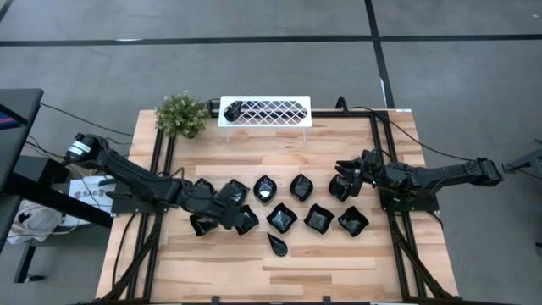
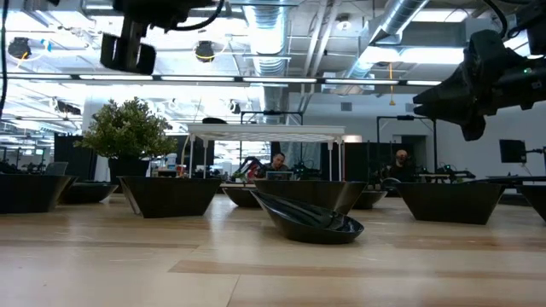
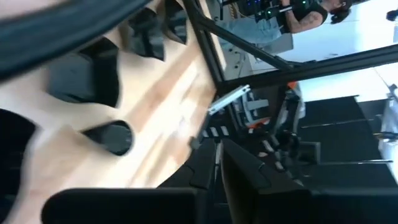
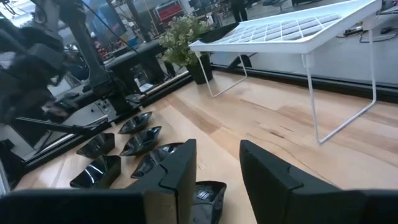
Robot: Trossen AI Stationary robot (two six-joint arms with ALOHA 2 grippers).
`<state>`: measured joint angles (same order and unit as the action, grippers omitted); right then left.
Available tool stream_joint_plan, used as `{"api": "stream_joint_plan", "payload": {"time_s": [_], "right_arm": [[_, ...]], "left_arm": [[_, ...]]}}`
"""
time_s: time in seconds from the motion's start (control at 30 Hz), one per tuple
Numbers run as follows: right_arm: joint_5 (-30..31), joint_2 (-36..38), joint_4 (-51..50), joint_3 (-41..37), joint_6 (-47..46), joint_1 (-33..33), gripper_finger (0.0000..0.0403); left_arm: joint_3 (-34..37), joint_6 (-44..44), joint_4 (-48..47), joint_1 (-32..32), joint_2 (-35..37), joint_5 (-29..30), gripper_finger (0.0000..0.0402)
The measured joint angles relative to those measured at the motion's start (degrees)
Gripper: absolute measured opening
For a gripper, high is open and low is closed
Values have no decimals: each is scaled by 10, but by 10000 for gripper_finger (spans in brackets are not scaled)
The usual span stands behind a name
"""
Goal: Pick & Place Mini shaped plates
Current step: Stack the black drop shaped plate on top of the black drop shaped plate on the shelf
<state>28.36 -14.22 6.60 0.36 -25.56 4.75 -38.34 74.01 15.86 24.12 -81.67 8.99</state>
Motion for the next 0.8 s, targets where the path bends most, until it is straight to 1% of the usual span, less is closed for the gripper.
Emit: {"api": "stream_joint_plan", "payload": {"time_s": [0.07,0.17,0.3,0.37,0.43,0.5,0.63,0.73,0.8], "right_arm": [[0,0,-8,0,0,0,119],[0,0,-24,0,0,0,119],[0,0,-26,0,0,0,119],[0,0,-26,0,0,0,119],[0,0,-26,0,2,0,119],[0,0,-26,0,8,0,119],[0,0,-26,0,20,0,119],[0,0,-26,0,21,0,119],[0,0,-26,0,21,0,119]], "left_arm": [[-20,8,8,7,-20,1,20],[-37,9,49,15,-38,15,15],[-37,16,82,18,-40,14,14],[-37,37,101,17,-38,-1,14],[-37,60,114,17,-38,-3,12],[-37,104,116,23,-38,21,10],[-44,159,111,53,-38,104,10],[-78,175,108,87,-47,148,12],[-116,176,83,107,-60,186,11]]}}
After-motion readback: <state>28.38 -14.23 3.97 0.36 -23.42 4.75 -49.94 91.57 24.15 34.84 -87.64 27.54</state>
